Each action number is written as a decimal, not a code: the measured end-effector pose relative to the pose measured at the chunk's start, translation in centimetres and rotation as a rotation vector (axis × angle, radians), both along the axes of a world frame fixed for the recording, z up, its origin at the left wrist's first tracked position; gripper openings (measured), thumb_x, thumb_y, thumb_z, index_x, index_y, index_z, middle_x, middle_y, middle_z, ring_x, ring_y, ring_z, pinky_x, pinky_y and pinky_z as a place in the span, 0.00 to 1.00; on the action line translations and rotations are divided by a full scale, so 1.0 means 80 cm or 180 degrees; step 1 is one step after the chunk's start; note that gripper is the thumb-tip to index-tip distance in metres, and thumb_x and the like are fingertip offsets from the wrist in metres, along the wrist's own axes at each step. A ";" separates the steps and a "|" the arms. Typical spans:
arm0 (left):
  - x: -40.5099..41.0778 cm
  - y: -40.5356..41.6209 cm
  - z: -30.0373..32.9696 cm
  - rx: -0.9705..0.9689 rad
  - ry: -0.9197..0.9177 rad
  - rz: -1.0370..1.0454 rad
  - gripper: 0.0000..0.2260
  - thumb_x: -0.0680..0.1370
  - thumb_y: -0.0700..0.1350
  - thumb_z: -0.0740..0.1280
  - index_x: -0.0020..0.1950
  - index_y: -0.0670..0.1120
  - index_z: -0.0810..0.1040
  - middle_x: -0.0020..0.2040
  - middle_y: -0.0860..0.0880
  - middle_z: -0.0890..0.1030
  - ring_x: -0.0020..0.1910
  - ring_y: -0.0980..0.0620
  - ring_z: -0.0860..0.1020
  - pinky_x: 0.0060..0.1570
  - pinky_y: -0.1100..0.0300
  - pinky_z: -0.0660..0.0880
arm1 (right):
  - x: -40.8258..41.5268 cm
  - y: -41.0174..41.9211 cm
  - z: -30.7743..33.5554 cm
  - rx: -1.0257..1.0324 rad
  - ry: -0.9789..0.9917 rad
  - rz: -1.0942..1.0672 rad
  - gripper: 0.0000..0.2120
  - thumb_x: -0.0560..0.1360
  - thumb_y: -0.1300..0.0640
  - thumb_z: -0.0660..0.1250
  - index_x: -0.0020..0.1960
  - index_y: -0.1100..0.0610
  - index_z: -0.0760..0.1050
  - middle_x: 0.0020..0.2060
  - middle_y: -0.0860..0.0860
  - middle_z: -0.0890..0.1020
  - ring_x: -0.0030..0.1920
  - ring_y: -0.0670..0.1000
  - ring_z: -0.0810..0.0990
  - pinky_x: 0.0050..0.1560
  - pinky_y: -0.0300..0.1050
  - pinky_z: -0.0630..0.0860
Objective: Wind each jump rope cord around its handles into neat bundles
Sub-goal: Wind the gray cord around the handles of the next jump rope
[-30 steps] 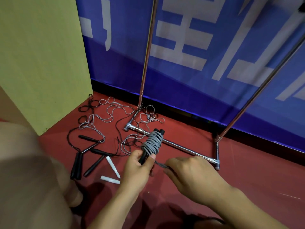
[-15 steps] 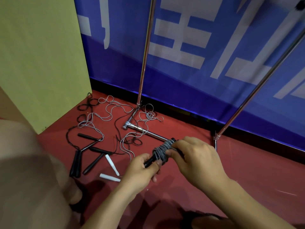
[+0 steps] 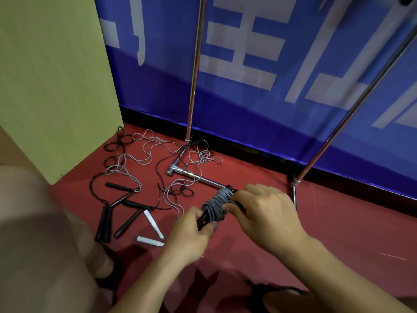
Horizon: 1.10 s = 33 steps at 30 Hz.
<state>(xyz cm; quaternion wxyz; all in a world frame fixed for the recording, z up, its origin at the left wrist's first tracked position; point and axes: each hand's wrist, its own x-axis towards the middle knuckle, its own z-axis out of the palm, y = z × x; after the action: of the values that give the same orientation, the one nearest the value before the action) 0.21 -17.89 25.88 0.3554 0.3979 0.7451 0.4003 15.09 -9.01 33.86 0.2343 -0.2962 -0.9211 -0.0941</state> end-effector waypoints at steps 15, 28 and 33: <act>-0.031 0.012 -0.042 -0.0012 -0.0328 0.0305 0.06 0.79 0.48 0.68 0.45 0.48 0.81 0.30 0.52 0.78 0.29 0.54 0.73 0.36 0.57 0.70 | -0.010 -0.015 -0.008 0.0029 -0.0088 0.0407 0.15 0.75 0.43 0.64 0.35 0.50 0.78 0.30 0.45 0.76 0.32 0.50 0.77 0.32 0.44 0.69; 0.007 0.002 -0.005 -0.0012 0.0587 -0.1014 0.09 0.78 0.54 0.68 0.56 0.54 0.76 0.46 0.52 0.83 0.48 0.48 0.80 0.49 0.53 0.77 | -0.001 -0.003 0.012 -0.0399 0.0174 0.0147 0.15 0.77 0.43 0.61 0.41 0.50 0.80 0.33 0.47 0.77 0.36 0.53 0.79 0.29 0.45 0.70; 0.014 -0.005 0.013 0.0114 0.0946 -0.1438 0.12 0.77 0.57 0.67 0.57 0.54 0.75 0.47 0.51 0.83 0.49 0.47 0.79 0.48 0.52 0.77 | 0.002 0.000 0.012 -0.0546 0.0193 0.0058 0.17 0.77 0.40 0.59 0.40 0.49 0.80 0.33 0.48 0.77 0.34 0.53 0.79 0.27 0.47 0.72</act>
<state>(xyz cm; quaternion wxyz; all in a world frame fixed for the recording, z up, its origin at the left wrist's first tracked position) 1.36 -18.26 26.88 0.3154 0.6147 0.6742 0.2611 15.28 -9.03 34.80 0.2368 -0.3096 -0.9209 -0.0037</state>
